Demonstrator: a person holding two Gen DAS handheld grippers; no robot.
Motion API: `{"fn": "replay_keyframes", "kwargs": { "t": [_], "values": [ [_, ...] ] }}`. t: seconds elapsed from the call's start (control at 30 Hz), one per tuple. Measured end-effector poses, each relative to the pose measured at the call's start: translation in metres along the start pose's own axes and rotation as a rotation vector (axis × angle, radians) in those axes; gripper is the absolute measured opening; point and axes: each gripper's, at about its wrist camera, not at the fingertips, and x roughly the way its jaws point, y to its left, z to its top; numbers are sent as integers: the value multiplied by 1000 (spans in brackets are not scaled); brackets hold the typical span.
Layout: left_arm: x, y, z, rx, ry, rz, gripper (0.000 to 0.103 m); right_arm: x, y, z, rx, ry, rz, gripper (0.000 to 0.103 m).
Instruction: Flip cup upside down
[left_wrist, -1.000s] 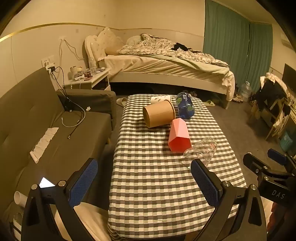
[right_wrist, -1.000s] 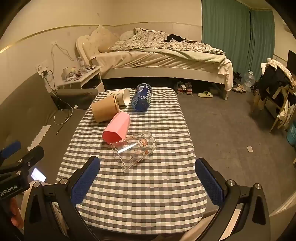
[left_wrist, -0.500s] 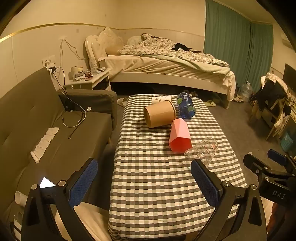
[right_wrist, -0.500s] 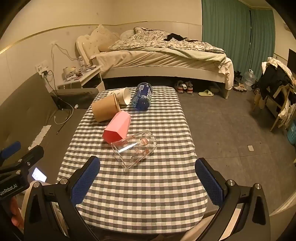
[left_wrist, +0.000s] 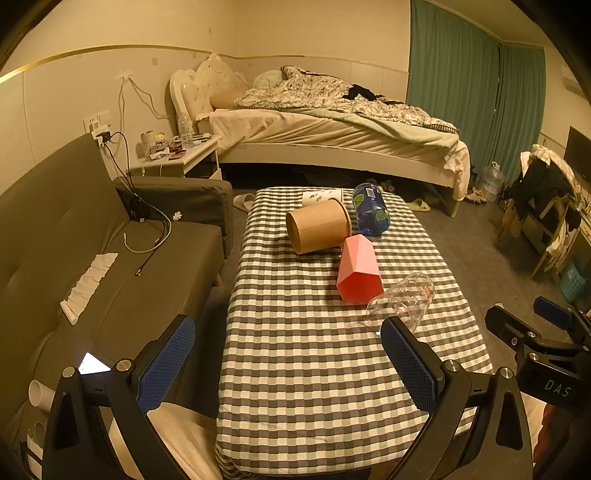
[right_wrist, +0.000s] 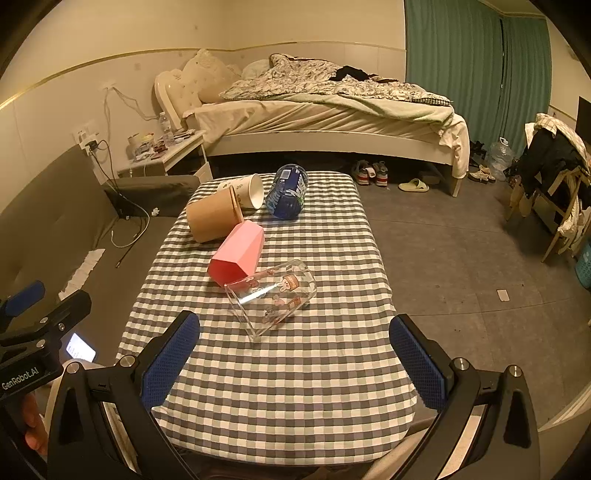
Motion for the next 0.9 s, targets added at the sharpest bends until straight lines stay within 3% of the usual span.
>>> {"fn": "replay_keyframes", "kwargs": {
  "t": [0.9],
  "values": [
    [2,0,-3,-2,10,1,103,3,0,-2,6,8,3,103]
  ]
}}
